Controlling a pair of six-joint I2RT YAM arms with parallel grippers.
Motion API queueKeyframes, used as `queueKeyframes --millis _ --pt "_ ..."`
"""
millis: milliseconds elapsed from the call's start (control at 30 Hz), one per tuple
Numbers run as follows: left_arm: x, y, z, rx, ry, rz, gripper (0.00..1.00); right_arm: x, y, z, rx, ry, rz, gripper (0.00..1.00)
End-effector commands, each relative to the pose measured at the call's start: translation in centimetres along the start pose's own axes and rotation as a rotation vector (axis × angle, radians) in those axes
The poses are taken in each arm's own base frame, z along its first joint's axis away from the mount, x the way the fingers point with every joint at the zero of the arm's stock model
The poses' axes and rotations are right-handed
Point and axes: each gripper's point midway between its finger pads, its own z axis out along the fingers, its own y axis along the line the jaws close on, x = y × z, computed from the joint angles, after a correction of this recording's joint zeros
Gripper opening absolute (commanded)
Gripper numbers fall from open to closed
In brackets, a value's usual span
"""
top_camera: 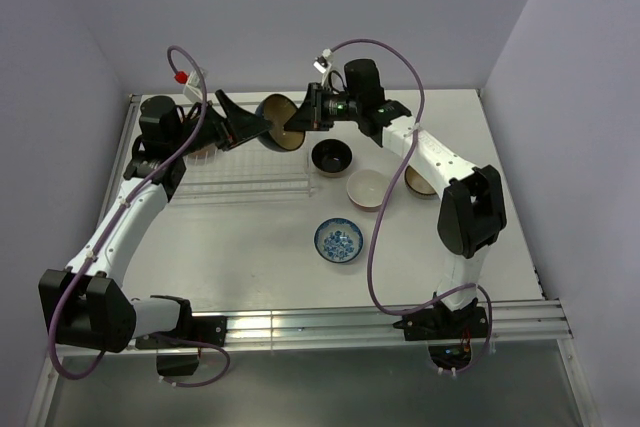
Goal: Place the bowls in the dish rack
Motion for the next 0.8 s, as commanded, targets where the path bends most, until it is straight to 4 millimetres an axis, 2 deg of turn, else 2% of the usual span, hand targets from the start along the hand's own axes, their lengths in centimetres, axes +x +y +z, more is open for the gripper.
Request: queueKeyframes --millis 0,200,333,567,700,767 --pt "-1.2 -2.4 -0.5 0.064 -0.047 0.065 0.97 -2.0 3.0 -0.2 -0.06 -0.056 -0.077 0.0" --pt "-1.0 -2.5 -0.6 0.068 -0.037 0.067 0.92 -2.2 2.4 -0.1 -0.025 -0.064 -0.078 0.0" --pt "-1.0 -2.5 -0.6 0.066 -0.033 0.07 0.97 -2.2 2.1 -0.1 0.002 -0.066 -0.083 0.0" --pt "-1.2 -2.2 -0.4 0.058 -0.042 0.072 0.95 -2.0 1.8 0.2 0.021 -0.058 -0.088 0.0" --pt "-1.3 -1.8 -0.2 0.043 -0.044 0.073 0.92 -1.9 2.0 0.5 0.024 -0.05 -0.101 0.0" --pt "-1.3 -1.6 0.0 0.037 -0.044 0.075 0.86 -1.8 2.0 0.6 0.024 -0.046 -0.099 0.0"
